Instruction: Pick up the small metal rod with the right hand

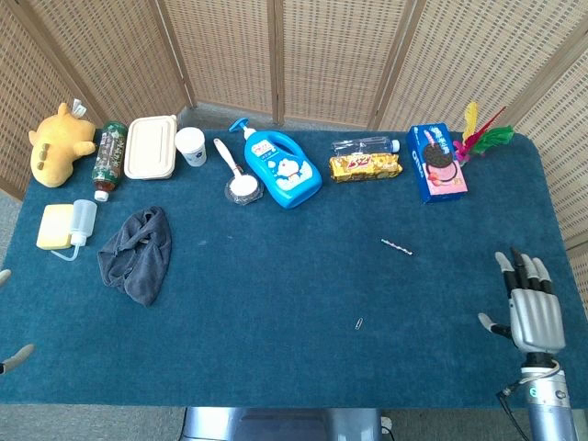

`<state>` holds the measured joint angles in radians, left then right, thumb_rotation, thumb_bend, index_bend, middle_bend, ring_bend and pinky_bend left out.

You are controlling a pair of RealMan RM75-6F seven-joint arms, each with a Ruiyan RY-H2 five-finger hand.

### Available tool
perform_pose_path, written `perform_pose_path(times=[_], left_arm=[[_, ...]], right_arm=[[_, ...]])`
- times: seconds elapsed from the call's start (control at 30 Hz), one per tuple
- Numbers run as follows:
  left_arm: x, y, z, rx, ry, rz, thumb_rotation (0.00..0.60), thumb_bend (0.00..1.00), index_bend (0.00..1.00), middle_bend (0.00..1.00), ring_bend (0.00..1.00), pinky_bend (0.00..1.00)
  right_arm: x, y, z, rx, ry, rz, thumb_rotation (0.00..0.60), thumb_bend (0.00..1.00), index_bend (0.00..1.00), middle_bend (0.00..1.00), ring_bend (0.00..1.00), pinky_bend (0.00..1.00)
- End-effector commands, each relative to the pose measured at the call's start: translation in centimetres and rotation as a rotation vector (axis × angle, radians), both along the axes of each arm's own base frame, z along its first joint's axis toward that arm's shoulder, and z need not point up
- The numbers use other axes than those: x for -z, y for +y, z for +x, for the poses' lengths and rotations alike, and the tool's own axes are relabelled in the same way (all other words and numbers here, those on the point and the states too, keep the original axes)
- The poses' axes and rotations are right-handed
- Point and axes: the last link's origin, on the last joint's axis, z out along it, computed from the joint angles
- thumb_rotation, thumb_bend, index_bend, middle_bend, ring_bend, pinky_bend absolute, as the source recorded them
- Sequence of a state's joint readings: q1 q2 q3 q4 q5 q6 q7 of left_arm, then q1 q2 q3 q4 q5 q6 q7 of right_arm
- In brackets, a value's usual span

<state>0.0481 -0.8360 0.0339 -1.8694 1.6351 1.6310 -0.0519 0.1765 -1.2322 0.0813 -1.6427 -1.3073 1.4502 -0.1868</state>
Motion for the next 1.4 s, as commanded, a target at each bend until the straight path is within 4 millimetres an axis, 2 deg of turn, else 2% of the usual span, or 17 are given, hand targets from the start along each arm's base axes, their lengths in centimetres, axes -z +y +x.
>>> perform_pose_path(times=[0.03,0.1,0.23,0.3,0.43,0.63,0.8,1.0,1.23,1.4], left_arm=[[0.2,0.2,0.0,-0.005,0.000,-0.007,0.600,0.21,0.00,0.00,0.00,0.00],[0.3,0.3,0.0,-0.007,0.002,-0.013,0.600,0.21,0.00,0.00,0.00,0.00],[0.4,0.5,0.0,-0.011,0.002,-0.014,0.600,0.21,0.00,0.00,0.00,0.00],[0.4,0.5,-0.1,-0.016,0.001,-0.013,0.600,0.21,0.00,0.00,0.00,0.00],[0.3,0.6,-0.2,-0.026,-0.001,-0.013,0.600,0.21,0.00,0.00,0.00,0.00],[0.2,0.7,-0.4,-0.035,-0.003,-0.009,0.600,0.21,0.00,0.00,0.00,0.00],[0.3,0.9,-0.7,-0.047,-0.001,-0.017,0.600,0.21,0.00,0.00,0.00,0.00],[0.4,1.3,-0.9,-0.057,-0.003,-0.026,0.600,0.21,0.00,0.00,0.00,0.00],[0.2,1.4,-1.1,-0.061,-0.009,-0.029,0.600,0.21,0.00,0.00,0.00,0.00],[0.2,1.5,-1.1,-0.062,-0.013,-0.033,0.600,0.21,0.00,0.00,0.00,0.00]], right_arm=[[1.5,-1.4,1.8,-0.062,-0.071,0.062,0.600,0.00,0.03,0.00,0.00,0.00],[2.0,-2.5,2.9,-0.101,-0.085,0.081,0.600,0.02,0.10,0.00,0.00,0.00],[3.1,-4.8,5.1,-0.161,-0.111,0.096,0.600,0.18,0.24,0.00,0.00,0.00],[3.8,-6.1,6.4,-0.192,-0.121,0.103,0.600,0.22,0.28,0.00,0.00,0.00],[5.2,-8.5,8.5,-0.219,-0.127,0.123,0.600,0.27,0.31,0.00,0.00,0.00],[7.0,-11.5,10.9,-0.204,-0.142,0.164,0.600,0.30,0.37,0.00,0.00,0.00],[8.4,-13.4,12.2,-0.170,-0.151,0.189,0.600,0.30,0.35,0.00,0.00,0.00],[10.1,-15.3,12.5,-0.106,-0.123,0.207,0.600,0.32,0.36,0.00,0.00,0.00],[11.1,-17.0,11.4,-0.017,-0.098,0.207,0.600,0.33,0.40,0.00,0.00,0.00],[11.8,-17.5,10.6,0.027,-0.074,0.213,0.600,0.33,0.41,0.00,0.00,0.00]])
